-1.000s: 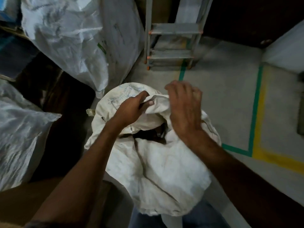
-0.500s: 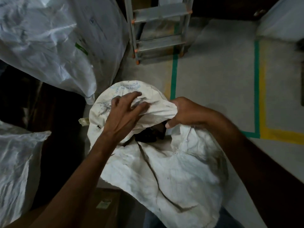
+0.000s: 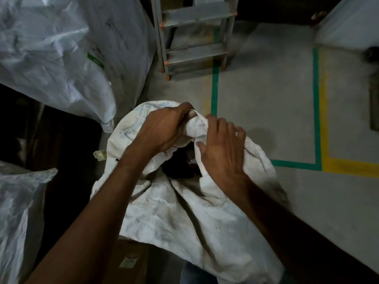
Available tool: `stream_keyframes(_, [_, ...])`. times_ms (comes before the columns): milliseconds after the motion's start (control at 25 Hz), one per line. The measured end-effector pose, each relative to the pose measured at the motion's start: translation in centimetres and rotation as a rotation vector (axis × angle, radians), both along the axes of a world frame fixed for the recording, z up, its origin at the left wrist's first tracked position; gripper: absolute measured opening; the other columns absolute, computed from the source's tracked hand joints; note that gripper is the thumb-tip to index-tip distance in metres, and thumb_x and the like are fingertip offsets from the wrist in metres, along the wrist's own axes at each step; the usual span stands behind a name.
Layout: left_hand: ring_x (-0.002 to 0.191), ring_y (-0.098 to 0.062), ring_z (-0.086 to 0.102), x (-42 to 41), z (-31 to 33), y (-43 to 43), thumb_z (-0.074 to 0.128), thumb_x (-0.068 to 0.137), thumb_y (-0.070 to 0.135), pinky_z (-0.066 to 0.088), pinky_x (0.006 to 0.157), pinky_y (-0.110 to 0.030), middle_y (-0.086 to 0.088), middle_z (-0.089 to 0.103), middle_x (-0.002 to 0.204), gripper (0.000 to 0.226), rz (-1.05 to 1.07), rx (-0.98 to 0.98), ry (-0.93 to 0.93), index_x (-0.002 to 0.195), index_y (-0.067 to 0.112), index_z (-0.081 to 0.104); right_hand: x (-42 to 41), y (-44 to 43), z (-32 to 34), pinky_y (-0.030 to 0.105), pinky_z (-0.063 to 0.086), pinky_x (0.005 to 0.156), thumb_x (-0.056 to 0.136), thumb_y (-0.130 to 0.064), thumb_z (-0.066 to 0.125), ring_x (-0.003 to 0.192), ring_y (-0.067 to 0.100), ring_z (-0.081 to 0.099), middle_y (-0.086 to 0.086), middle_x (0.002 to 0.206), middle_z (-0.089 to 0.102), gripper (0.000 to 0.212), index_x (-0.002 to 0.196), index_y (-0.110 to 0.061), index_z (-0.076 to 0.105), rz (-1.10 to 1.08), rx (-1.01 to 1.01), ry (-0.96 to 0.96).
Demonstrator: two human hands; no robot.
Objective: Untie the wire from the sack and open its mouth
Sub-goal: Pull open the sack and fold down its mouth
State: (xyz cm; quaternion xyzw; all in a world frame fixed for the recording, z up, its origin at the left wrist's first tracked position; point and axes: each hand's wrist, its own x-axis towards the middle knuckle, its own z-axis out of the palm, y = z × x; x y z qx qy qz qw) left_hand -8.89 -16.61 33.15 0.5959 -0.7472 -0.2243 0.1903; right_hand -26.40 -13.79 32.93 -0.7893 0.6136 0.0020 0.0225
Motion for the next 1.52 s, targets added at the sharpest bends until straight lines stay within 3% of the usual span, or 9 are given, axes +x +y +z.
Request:
stream_keyframes(280, [0.129,-0.029,0.049,0.4,-5.2,5.3,0.066,0.092,0.054,0.034,0.108,-0.059,-0.010,0.044,0.137,0.057,0.161,-0.418,-0.211,0.135,0.024,0.043,-1.0,-2.8,1.0,0.037,0.047,0.067,0.084,-0.010,0.069,0.078,0.034,0.065,0.008,0.086,0.069,0.024,0.100,-0.017,0.052,0.004,0.332,-0.269])
stream_keyframes(400, [0.108,-0.036,0.064,-0.9,-6.1,5.7,0.054,0.094,0.023,0.051,0.089,-0.047,-0.014,0.061,0.125,0.041,0.172,-0.174,0.026,0.134,0.020,0.043,-1.6,-3.4,1.2,0.038,0.051,0.075,0.085,-0.013,0.064,0.092,0.035,0.067,0.006,0.096,0.069,0.018,0.099,-0.019,0.055,-0.044,0.476,-0.317])
stream_keyframes(520, [0.084,-0.037,0.068,-0.5,-5.5,4.5,0.065,0.090,0.011,0.052,0.059,-0.041,-0.010,0.068,0.113,0.049,0.069,-0.031,-0.120,0.132,0.023,0.045,-1.6,-1.5,1.8,0.050,0.038,0.100,0.085,0.000,0.041,0.129,0.036,0.049,0.014,0.137,0.052,0.055,0.136,-0.018,0.052,0.054,0.003,-0.004])
stream_keyframes(800, [0.073,-0.016,0.063,3.9,-2.4,2.5,0.055,0.099,0.014,0.052,0.065,-0.039,0.010,0.065,0.084,0.016,-0.025,0.363,0.189,0.103,0.029,0.063,-2.8,2.5,-3.2,0.054,0.044,0.099,0.103,-0.007,0.036,0.126,0.032,0.058,0.010,0.140,0.058,0.055,0.154,-0.024,0.043,0.264,-0.137,0.096])
stream_keyframes(920, [0.091,-0.021,0.069,4.0,-2.9,3.5,0.071,0.092,0.036,0.055,0.076,-0.039,0.005,0.068,0.107,0.040,0.052,0.333,0.105,0.129,0.031,0.057,-2.8,1.3,-2.8,0.041,0.051,0.071,0.089,-0.004,0.037,0.091,0.032,0.066,0.010,0.109,0.069,0.059,0.141,-0.018,0.059,0.260,-0.076,-0.092])
stream_keyframes(1040, [0.130,-0.030,0.050,2.2,-4.5,5.8,0.076,0.076,0.066,0.041,0.103,-0.048,-0.010,0.049,0.144,0.092,0.129,-0.034,-0.147,0.148,0.020,0.044,-2.4,-1.6,-1.7,0.037,0.046,0.073,0.099,-0.017,0.043,0.089,0.031,0.065,0.009,0.100,0.071,0.030,0.118,-0.019,0.066,0.002,0.286,-0.485])
stream_keyframes(1200, [0.129,-0.030,0.054,-1.3,-7.1,8.2,0.067,0.096,0.041,0.037,0.111,-0.054,-0.009,0.056,0.141,0.058,0.242,-0.064,-0.053,0.144,0.016,0.048,-3.3,-4.8,-1.0,0.031,0.041,0.077,0.102,-0.018,0.054,0.075,0.014,0.055,-0.001,0.077,0.063,0.030,0.076,-0.022,0.069,-0.328,0.848,-1.075])
stream_keyframes(1360, [0.091,-0.038,0.068,0.2,-6.4,5.0,0.053,0.099,0.040,0.047,0.069,-0.039,-0.011,0.072,0.102,0.033,0.218,0.103,-0.040,0.124,0.020,0.057,-3.6,-4.7,-0.8,0.040,0.043,0.086,0.103,-0.026,0.054,0.098,0.026,0.060,0.003,0.105,0.067,0.015,0.109,-0.022,0.067,-0.116,0.259,-0.236])
stream_keyframes(1520, [0.079,-0.025,0.067,3.2,-3.2,0.0,0.054,0.098,0.050,0.047,0.070,-0.037,-0.005,0.071,0.087,0.036,0.071,0.403,0.071,0.103,0.016,0.067,-0.6,0.0,-0.9,0.049,0.040,0.099,0.090,-0.047,0.059,0.121,0.031,0.055,0.007,0.138,0.059,0.060,0.143,-0.020,0.051,0.044,0.104,-0.227])
